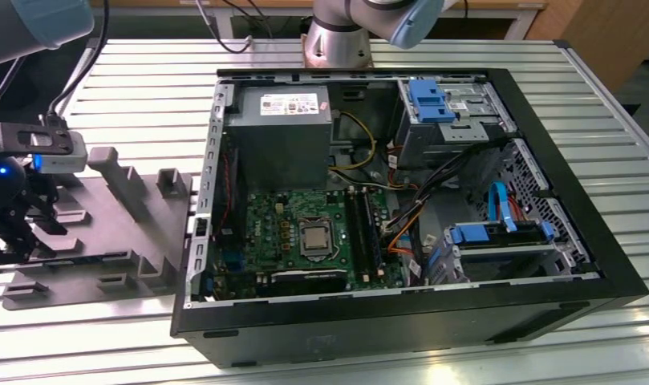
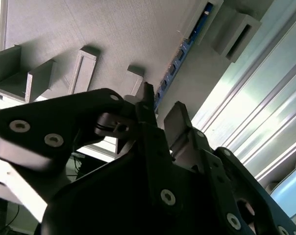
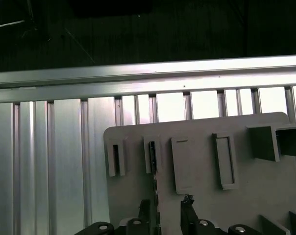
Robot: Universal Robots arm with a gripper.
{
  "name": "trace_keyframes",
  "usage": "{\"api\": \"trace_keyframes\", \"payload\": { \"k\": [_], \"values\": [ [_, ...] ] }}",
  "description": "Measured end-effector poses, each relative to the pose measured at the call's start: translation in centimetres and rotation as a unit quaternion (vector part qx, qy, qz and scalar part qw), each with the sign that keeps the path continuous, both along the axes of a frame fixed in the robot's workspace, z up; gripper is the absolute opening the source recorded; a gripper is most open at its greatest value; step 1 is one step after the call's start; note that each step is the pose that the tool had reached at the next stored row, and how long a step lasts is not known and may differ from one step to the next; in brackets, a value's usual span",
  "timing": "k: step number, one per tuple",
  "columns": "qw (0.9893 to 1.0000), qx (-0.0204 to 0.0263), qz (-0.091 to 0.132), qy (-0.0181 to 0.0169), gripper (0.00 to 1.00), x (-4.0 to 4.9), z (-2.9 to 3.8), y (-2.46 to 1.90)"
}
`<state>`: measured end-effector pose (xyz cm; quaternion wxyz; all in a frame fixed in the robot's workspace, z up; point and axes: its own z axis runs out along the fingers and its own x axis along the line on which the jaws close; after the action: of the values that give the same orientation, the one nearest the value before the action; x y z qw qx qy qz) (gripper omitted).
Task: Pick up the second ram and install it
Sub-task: 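Pick up the second ram and move it above second insertion slot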
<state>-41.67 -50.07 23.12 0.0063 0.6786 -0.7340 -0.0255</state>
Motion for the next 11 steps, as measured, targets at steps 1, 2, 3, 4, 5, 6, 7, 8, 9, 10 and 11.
{"api": "trace_keyframes", "payload": {
  "k": [1, 2, 3, 4, 5, 6, 7, 8, 9, 10, 11],
  "values": [
    [1.0, 0.0, 0.0, 0.0, 0.35, 0.0, 0.0, 0.0],
    [1.0, 0.0, 0.0, 0.0, 0.42, 0.0, 0.0, 0.0],
    [1.0, 0.0, 0.0, 0.0, 0.42, 0.0, 0.0, 0.0],
    [1.0, 0.0, 0.0, 0.0, 0.42, 0.0, 0.0, 0.0],
    [1.0, 0.0, 0.0, 0.0, 0.42, 0.0, -0.01, 0.0],
    [1.0, 0.0, 0.0, 0.0, 0.42, 0.0, -0.03, 0.0],
    [1.0, 0.0001, 0.002, -0.0001, 0.42, 0.0, -0.06, 0.0],
    [1.0, 0.0001, 0.004, -0.0001, 0.42, 0.0, -0.09, 0.0],
    [1.0, 0.0, 0.008, 0.0, 0.42, 0.0, -0.13, 0.0],
    [0.9999, 0.0, 0.011, 0.0, 0.42, 0.0, -0.19, 0.0],
    [0.9999, 0.0001, 0.015, -0.0001, 0.42, 0.0, -0.24, 0.0]
  ]
}}
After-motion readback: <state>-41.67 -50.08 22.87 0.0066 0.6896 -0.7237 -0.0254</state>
